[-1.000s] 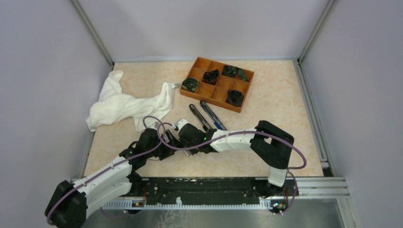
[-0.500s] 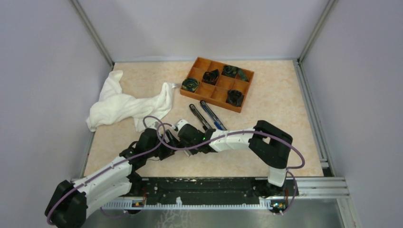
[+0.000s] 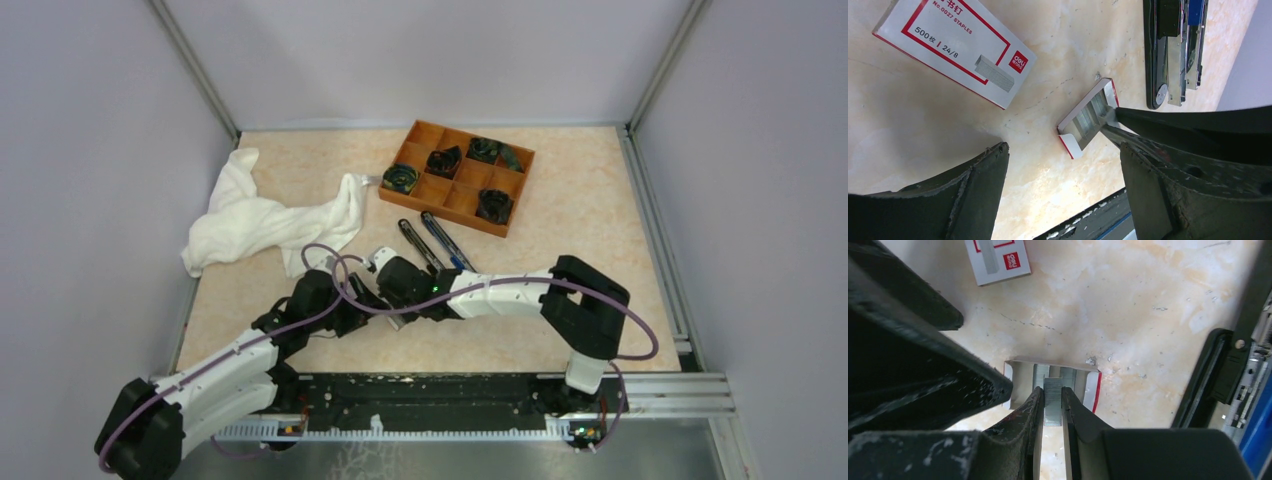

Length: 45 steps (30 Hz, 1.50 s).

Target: Load the staples into the stapler

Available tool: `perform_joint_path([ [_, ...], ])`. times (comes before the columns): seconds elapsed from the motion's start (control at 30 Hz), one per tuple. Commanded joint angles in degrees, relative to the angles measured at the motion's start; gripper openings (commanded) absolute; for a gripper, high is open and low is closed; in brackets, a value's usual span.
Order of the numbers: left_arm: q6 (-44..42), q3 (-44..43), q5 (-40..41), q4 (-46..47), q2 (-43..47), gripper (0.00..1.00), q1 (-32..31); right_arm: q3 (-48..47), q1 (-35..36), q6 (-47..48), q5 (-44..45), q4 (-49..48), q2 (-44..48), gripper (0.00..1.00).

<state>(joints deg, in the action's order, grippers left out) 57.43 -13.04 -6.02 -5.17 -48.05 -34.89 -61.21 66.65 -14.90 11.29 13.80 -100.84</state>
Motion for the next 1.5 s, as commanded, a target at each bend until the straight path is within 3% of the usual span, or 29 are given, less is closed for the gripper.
perform_joint_path([
  [0.0,-0.53,0.48,0.04,-0.47,0.73,0.88,0.05,-1.63,0.85,2.06,0.85,0.40,6.81,0.17],
  [0.23,-1.65,0.12,-0.02,-0.46,1.81,0.89,0.09,1.52,-0.99,4.42,3.22,2.57,13.16,0.17],
  [0.73,-4.21,-1.82,0.06,-0.77,1.51,0.92,0.09,10.95,-14.90,8.12,1.24,6.34,24.46,0.17],
  [1.03,-5.14,-2.49,0.38,-0.84,1.30,0.95,0.09,14.45,-23.19,8.57,-1.87,3.95,25.73,0.17],
  [1.47,-6.66,-3.66,-0.21,0.37,-1.03,0.99,0.09,17.65,-26.40,11.55,-1.41,-0.98,24.84,0.15],
])
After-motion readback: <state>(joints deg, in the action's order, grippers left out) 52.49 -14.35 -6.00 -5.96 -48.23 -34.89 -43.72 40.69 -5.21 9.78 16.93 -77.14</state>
